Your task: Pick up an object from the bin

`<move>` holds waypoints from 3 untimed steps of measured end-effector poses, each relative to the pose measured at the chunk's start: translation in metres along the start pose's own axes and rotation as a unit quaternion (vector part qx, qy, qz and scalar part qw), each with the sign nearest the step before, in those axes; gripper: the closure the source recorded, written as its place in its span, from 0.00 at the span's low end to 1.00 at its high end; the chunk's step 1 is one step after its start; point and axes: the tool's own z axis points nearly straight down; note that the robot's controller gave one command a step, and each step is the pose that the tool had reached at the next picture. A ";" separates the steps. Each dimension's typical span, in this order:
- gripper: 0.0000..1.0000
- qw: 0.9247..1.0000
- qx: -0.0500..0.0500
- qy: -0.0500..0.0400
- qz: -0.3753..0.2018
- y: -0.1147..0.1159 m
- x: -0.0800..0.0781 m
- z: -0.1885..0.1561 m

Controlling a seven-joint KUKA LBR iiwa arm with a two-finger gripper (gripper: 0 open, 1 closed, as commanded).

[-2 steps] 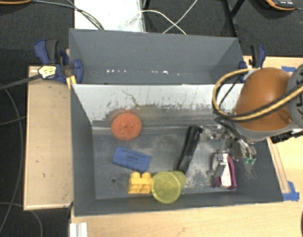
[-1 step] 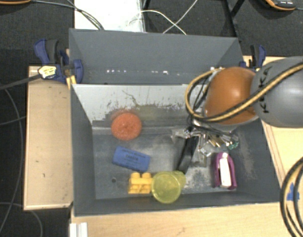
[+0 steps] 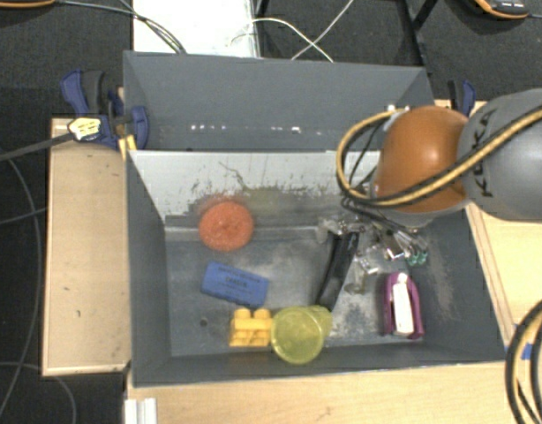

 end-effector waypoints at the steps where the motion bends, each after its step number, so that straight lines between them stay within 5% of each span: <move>1: 0.00 0.967 -0.001 -0.001 -0.253 -0.007 -0.008 0.014; 2: 0.00 0.956 0.001 -0.004 -0.292 -0.019 -0.022 0.045; 3: 1.00 0.946 0.000 -0.003 -0.323 -0.015 -0.021 0.045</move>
Offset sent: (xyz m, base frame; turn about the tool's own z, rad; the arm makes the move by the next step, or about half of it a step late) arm 0.0267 -0.0113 -0.0453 -0.5971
